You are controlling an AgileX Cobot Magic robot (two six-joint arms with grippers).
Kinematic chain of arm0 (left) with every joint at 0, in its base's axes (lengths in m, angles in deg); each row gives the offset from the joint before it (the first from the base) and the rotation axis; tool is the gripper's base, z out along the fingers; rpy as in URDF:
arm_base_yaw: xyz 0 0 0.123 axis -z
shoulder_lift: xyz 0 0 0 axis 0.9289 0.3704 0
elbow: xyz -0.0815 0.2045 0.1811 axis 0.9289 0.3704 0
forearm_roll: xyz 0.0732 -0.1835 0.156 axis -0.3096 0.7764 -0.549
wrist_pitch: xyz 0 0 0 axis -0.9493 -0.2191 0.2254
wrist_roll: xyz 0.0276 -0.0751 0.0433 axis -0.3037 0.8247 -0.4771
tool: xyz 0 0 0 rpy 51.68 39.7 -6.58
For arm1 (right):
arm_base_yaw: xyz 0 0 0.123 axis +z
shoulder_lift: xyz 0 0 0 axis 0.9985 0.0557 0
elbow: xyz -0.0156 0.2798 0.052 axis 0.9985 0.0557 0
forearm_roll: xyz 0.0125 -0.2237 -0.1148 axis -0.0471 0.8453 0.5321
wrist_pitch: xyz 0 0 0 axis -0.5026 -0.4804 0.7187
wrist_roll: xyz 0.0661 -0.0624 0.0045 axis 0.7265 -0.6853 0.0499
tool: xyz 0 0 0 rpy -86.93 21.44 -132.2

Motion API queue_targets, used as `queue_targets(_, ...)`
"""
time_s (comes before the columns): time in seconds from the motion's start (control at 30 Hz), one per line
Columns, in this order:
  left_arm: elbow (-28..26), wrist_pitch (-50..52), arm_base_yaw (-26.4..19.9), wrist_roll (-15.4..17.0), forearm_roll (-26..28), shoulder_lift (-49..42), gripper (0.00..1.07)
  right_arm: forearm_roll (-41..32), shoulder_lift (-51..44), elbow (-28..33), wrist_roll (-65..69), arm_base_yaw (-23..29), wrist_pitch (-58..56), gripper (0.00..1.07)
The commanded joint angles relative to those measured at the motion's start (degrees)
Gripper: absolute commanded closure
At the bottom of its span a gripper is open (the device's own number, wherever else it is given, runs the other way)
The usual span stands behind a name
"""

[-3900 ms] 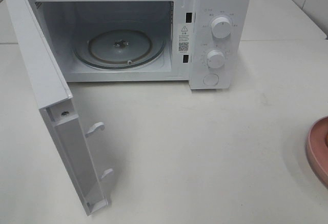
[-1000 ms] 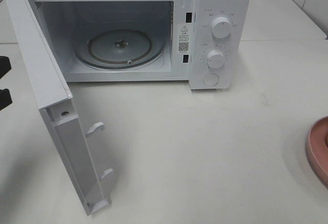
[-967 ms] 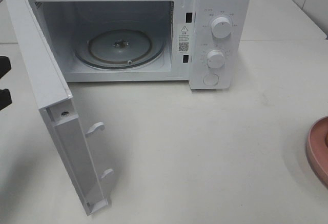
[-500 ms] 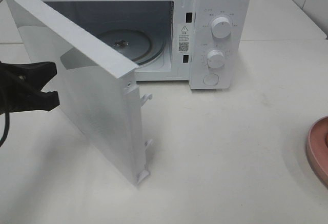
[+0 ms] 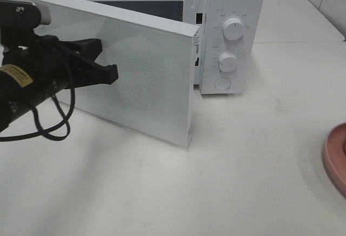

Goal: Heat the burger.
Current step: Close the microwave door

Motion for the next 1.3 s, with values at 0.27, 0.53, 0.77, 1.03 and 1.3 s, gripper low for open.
queue_targets(0.27, -11.92, 0.17, 3.84, -0.63, 5.39, 8.65, 1.07, 0.0, -1.55, 0.0, -0.34, -0.29, -0.06, 0.31)
queue_targets(0.53, -19.77, -3.09, 4.24, -0.74, 6.47, 13.12, 1.07, 0.0, -1.55, 0.0, -0.34, -0.29, -0.06, 0.31)
queue_targets(0.77, -25.21, -4.24, 4.24, -1.6, 9.63, 15.81, 1.07, 0.0, -1.55, 0.0, -0.29, -0.29, -0.06, 0.31)
queue_targets(1.03, -30.02, -6.25, 4.07, -5.73, 14.38, 18.74, 1.07, 0.0, -1.55, 0.0, -0.29, -0.29, -0.06, 0.31)
queue_targets(1.3, -33.12, -8.02, 4.07, -11.06, 18.91, 19.71, 1.07, 0.0, -1.55, 0.0, -0.29, -0.29, -0.06, 0.31)
